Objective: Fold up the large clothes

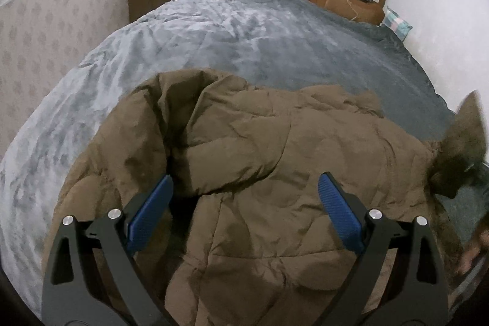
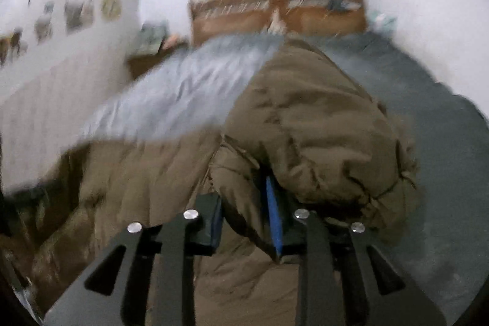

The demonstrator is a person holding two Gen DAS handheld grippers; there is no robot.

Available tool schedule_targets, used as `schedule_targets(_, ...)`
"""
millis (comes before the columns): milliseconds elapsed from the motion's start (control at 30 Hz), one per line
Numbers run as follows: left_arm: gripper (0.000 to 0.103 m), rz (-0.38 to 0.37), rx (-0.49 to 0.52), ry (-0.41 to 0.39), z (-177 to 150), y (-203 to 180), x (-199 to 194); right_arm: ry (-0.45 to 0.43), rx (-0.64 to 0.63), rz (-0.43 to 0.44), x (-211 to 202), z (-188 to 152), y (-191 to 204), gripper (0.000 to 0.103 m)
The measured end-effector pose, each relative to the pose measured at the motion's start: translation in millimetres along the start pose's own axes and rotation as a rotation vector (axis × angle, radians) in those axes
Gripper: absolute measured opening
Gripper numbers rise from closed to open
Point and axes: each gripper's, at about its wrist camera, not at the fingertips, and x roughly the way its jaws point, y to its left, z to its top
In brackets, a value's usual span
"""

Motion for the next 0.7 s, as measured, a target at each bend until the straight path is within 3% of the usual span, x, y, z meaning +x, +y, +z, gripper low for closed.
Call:
schedule_targets(100, 0.095, -0.015, 0.008, 0.004, 0, -4, 1, 0.118, -0.074, 0.008, 32, -21, 23, 0.028)
schedule_targets(167, 0.095, -0.013, 0.017, 0.010, -1, -8, 5, 0.147, -0.094, 0.010, 33, -27, 30, 0.035)
schedule_targets(433, 0.095, 0.007, 0.078, 0.010, -3, -33, 7, 0.113, -0.193, -0.063, 4, -30, 50, 0.067)
schedule_targets(467, 0.095, 0.006, 0.076, 0.008, -3, -35, 7, 0.130, -0.228, -0.066, -1, -28, 52, 0.079)
schedule_targets(533, 0.095, -0.011, 0.070, 0.004, -3, -39, 6, 0.146, -0.286, -0.063, -3, -20, 52, 0.090)
schedule_targets(633, 0.095, -0.032, 0.073, 0.000, -5, -47, 5, 0.147, -0.418, -0.084, -23, -19, 60, 0.095)
schedule_targets(700, 0.095, -0.056, 0.087, 0.001, -7, -55, 5, 0.121, -0.428, -0.064, -37, -12, 57, 0.095)
